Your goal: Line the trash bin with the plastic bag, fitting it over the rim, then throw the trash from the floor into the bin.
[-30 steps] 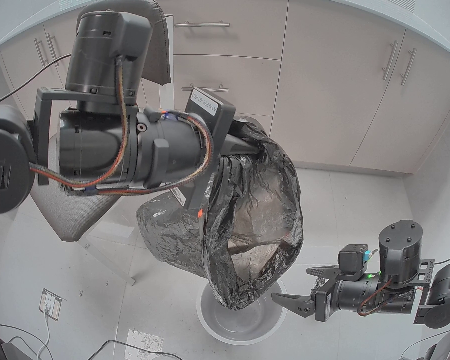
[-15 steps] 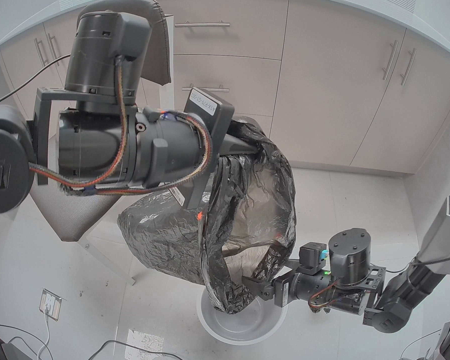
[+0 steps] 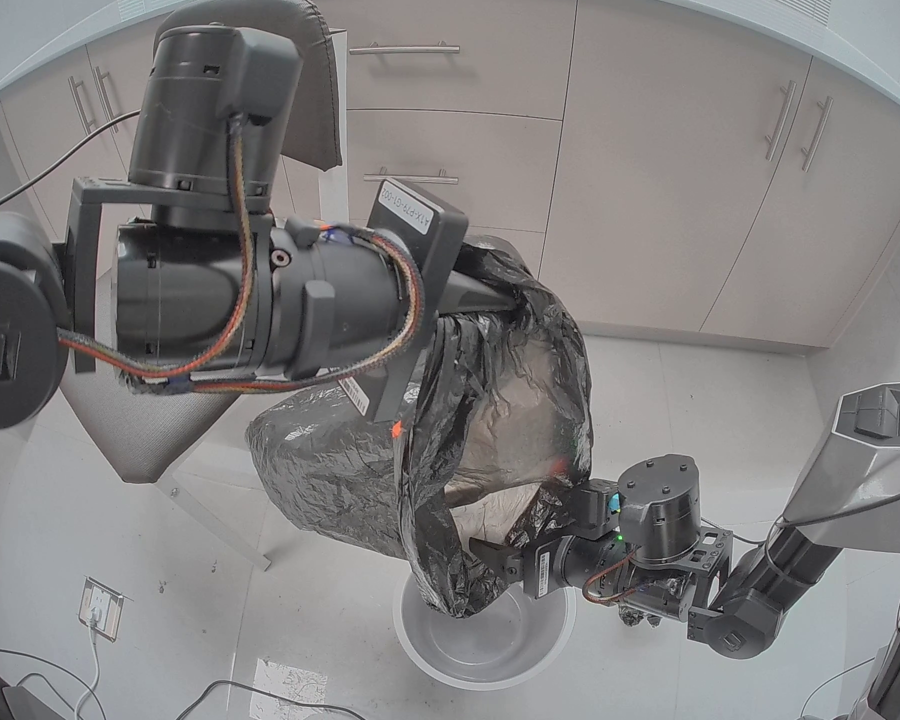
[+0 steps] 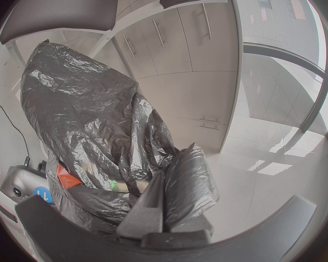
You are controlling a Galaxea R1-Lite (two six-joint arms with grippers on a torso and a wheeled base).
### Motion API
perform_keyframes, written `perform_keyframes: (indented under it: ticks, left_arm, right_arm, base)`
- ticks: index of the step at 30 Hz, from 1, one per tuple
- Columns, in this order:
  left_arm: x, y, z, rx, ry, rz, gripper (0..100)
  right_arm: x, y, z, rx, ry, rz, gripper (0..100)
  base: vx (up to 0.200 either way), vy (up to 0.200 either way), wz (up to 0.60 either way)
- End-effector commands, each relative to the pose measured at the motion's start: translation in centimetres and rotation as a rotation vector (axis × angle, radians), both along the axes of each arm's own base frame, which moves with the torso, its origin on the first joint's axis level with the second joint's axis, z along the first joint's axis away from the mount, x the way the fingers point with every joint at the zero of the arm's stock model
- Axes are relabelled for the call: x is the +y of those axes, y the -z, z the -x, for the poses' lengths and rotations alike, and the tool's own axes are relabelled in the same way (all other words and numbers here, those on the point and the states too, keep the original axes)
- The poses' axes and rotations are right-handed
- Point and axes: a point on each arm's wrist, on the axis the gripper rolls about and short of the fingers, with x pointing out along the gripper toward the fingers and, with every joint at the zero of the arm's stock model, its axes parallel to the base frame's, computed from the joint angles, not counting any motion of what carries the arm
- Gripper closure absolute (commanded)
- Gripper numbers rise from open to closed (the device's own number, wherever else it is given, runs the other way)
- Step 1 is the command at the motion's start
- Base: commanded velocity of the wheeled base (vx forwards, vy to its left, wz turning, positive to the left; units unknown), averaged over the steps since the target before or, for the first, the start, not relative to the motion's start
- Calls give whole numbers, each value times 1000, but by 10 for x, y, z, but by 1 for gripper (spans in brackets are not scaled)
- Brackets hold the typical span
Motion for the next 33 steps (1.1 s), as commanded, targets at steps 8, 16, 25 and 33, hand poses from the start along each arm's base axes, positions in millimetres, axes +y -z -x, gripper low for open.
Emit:
perform_keyframes:
  ticks: [8,16,25,33]
  left_arm:
    - [0,13,-3,23,0,-37,100]
    - [3,28,1,10,31,-109,100]
    - [7,34,14,7,67,-143,100]
    - [2,42,18,24,101,-158,100]
  right_arm:
    - [-13,-13,-2,-54,34,-44,100]
    - [-57,-38,7,-82,115,-68,100]
    - [-92,-47,55,-36,54,-79,100]
    - [-104,-40,61,0,87,-57,100]
  base:
    - [0,0,0]
    - [0,0,0]
    - [0,0,0]
    - [0,0,0]
